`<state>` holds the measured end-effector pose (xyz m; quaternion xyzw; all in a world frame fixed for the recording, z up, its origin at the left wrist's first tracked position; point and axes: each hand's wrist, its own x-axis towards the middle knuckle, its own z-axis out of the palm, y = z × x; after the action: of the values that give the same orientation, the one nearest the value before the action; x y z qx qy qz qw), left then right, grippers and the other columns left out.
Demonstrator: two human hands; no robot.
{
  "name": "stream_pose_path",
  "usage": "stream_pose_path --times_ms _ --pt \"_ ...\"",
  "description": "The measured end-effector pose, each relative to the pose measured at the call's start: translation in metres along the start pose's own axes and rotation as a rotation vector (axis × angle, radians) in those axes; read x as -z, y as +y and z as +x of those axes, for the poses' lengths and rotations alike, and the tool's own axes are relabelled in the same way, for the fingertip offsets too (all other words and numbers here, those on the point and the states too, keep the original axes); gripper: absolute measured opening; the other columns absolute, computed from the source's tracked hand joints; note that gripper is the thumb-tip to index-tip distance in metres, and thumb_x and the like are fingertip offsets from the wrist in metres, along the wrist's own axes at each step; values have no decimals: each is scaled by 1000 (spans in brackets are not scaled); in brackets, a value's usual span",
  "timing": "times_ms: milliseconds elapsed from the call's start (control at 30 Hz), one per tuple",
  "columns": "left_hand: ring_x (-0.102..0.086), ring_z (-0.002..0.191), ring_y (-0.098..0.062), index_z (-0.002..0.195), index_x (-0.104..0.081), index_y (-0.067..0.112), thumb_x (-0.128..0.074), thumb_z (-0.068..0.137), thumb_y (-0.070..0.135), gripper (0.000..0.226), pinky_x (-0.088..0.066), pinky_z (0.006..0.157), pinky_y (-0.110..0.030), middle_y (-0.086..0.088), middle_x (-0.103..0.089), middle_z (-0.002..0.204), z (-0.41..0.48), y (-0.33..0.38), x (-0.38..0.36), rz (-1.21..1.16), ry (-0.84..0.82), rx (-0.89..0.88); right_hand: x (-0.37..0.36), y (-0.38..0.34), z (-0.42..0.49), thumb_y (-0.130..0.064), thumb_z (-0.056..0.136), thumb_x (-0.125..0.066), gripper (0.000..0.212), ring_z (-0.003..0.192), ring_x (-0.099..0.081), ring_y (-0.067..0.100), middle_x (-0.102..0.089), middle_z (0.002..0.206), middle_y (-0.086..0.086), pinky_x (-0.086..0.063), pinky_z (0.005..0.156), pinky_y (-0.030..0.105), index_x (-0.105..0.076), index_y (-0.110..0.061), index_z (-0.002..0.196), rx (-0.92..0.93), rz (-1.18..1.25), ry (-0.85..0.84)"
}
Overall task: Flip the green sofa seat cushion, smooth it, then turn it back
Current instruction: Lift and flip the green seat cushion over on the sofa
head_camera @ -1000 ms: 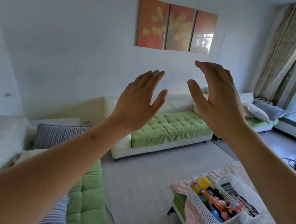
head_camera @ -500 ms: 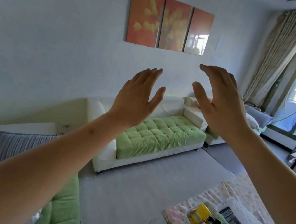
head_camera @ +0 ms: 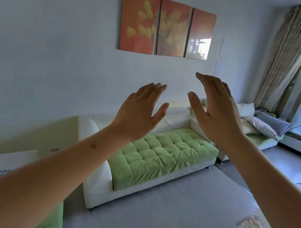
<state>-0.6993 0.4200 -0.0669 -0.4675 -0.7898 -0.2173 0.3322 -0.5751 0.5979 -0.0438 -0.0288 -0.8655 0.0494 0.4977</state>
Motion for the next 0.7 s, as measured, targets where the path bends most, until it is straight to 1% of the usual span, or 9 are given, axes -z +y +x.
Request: stream_pose_path --times_ms 67,167,233,333,467,500,700 --pt "-31 146 -17 153 -31 17 -25 103 51 60 -33 114 -38 -1 -39 156 32 -14 -28 3 -26 -5 -31 31 21 -54 100 -33 59 128 -47 20 -51 141 0 -48 94 44 -44 -17 145 -18 12 -1" --pt "-32 146 -18 152 -32 17 -25 103 51 60 -34 114 -39 -2 -39 156 82 -34 -66 15 -24 -36 -69 74 59 -52 100 -33 60 127 -48 22 -53 140 3 -43 98 38 -46 -13 143 -15 28 0" --pt "-32 146 -18 152 -33 17 -24 103 51 60 -33 114 -37 -2 -40 156 104 -47 -86 12 -29 -35 -92 94 77 -51 100 -34 58 127 -48 22 -54 139 3 -43 99 38 -48 -13 142 -22 37 -4" --pt "-32 146 -18 152 -33 17 -24 103 51 61 -32 114 -37 -2 -40 155 150 -86 -138 0 -48 -17 -150 135 112 -50 101 -34 55 125 -49 22 -54 138 2 -46 99 40 -51 -14 139 -42 62 -26" --pt "-31 146 -17 153 -32 18 -24 104 51 60 -32 114 -37 -1 -39 156 178 -118 -181 -16 -59 -6 -190 163 130 -49 100 -34 55 125 -49 23 -54 138 2 -47 99 42 -51 -15 139 -13 29 -43" --pt "-31 146 -17 153 -32 18 -24 103 51 60 -32 114 -37 -1 -39 156 194 -134 -203 -31 -74 -5 -212 178 142 -49 100 -34 55 125 -49 23 -54 138 2 -47 99 42 -51 -14 139 -18 23 -56" --pt "-31 145 -17 152 -33 17 -25 104 50 59 -34 112 -37 -1 -39 155 262 -209 -293 -69 -71 -54 -307 241 193 -51 100 -34 54 124 -51 22 -54 138 0 -49 94 47 -51 -17 139 -48 -41 -29"
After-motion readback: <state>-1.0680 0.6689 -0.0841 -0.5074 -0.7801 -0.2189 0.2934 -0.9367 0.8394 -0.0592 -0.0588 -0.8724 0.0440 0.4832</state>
